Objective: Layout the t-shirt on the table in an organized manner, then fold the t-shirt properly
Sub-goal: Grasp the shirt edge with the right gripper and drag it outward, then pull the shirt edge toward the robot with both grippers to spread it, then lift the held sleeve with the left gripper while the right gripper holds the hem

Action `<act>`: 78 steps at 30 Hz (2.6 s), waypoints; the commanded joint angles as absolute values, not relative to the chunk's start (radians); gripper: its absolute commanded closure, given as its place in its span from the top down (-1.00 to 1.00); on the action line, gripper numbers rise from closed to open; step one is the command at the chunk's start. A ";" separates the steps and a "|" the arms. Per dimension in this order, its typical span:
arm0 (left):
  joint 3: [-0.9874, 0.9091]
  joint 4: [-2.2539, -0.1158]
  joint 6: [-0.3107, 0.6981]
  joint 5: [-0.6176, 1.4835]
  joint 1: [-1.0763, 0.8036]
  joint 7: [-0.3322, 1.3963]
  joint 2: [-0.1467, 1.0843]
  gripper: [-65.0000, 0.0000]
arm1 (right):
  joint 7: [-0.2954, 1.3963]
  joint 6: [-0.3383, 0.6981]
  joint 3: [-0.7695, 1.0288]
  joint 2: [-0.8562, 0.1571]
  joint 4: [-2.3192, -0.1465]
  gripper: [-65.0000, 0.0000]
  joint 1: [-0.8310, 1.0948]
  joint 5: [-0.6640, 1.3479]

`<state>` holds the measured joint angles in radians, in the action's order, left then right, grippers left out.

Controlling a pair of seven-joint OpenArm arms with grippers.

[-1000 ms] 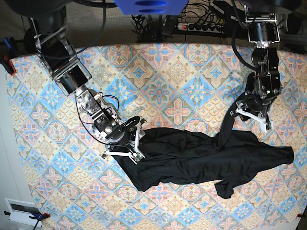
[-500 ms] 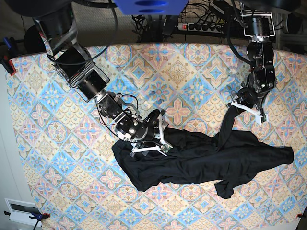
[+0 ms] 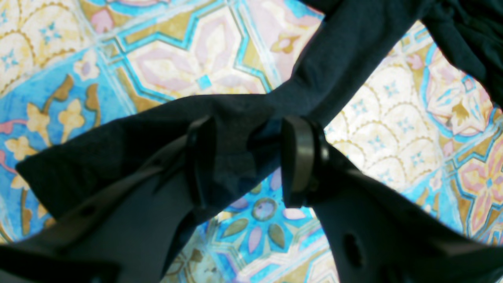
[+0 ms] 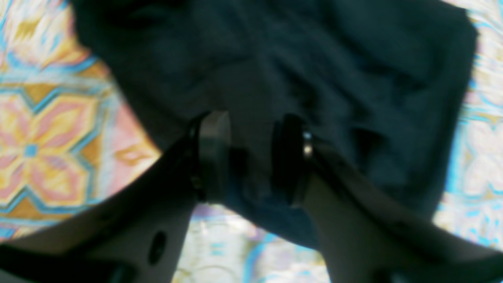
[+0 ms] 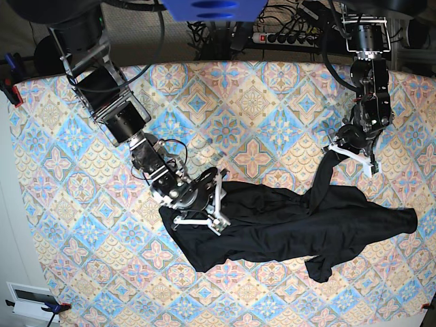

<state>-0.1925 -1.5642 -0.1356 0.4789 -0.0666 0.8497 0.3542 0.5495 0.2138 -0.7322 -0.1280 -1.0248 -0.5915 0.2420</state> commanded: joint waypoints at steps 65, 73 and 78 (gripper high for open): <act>-0.059 -1.583 0.091 0.397 -0.105 0.829 0.521 -1.00 | 0.662 0.213 -0.213 -0.473 -1.847 -0.67 0.088 0.243; 0.008 -1.851 0.182 0.392 -0.311 0.834 0.581 -1.00 | 0.659 0.213 -0.213 -0.472 -1.859 -0.66 0.099 0.243; 0.012 -2.017 0.189 0.398 -0.501 0.834 0.639 -1.00 | 0.661 0.213 -0.213 -0.472 -1.859 -0.66 0.099 0.243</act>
<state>0.0154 -2.0041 0.1867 0.3935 -0.4992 0.8463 0.6315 0.6853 0.2134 -0.2203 -0.4629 -1.8400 0.1127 0.2386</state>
